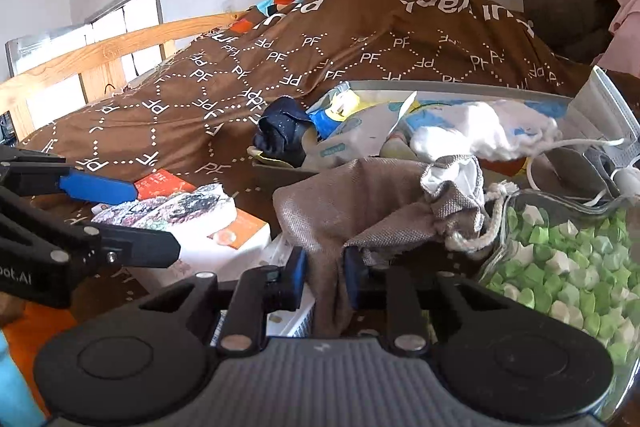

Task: Organize soft objects
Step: 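Lift the cartoon pouch toward the tray with left tool while right tool carries the grey bag, then lower the cartoon pouch into the tray and open left tool while right tool releases the grey bag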

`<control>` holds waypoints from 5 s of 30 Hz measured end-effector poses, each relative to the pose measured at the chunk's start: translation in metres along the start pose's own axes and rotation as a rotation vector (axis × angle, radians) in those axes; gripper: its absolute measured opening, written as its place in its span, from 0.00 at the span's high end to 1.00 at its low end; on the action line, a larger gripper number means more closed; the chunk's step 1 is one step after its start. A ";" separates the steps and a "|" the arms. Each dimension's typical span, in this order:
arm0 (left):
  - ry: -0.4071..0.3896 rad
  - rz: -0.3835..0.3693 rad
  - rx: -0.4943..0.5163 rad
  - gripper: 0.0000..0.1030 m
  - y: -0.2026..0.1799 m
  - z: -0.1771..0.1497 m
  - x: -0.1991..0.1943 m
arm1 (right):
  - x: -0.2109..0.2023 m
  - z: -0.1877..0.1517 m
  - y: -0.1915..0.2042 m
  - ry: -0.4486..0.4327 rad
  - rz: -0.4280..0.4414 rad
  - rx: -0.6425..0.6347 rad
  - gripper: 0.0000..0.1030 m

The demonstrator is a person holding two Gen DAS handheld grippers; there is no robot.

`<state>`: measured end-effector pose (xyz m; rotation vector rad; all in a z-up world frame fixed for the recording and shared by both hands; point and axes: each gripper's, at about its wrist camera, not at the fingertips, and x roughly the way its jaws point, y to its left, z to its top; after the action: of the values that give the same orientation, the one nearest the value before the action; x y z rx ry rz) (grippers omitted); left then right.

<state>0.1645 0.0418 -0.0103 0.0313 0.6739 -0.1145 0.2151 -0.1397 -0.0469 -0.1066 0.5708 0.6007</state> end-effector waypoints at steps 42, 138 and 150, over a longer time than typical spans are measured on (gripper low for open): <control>-0.164 0.046 0.054 0.26 -0.041 0.019 -0.034 | -0.101 0.037 0.005 -0.310 -0.055 -0.024 0.94; -0.300 0.014 -0.142 0.01 -0.044 0.109 -0.004 | -0.146 0.085 -0.066 -0.275 -0.332 0.109 0.02; -0.329 0.021 -0.146 0.01 -0.045 0.075 -0.077 | -0.194 0.061 -0.021 -0.298 -0.350 0.114 0.00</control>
<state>0.1458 -0.0007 0.0965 -0.1191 0.3519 -0.0476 0.1248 -0.2397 0.1073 -0.0076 0.2859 0.2356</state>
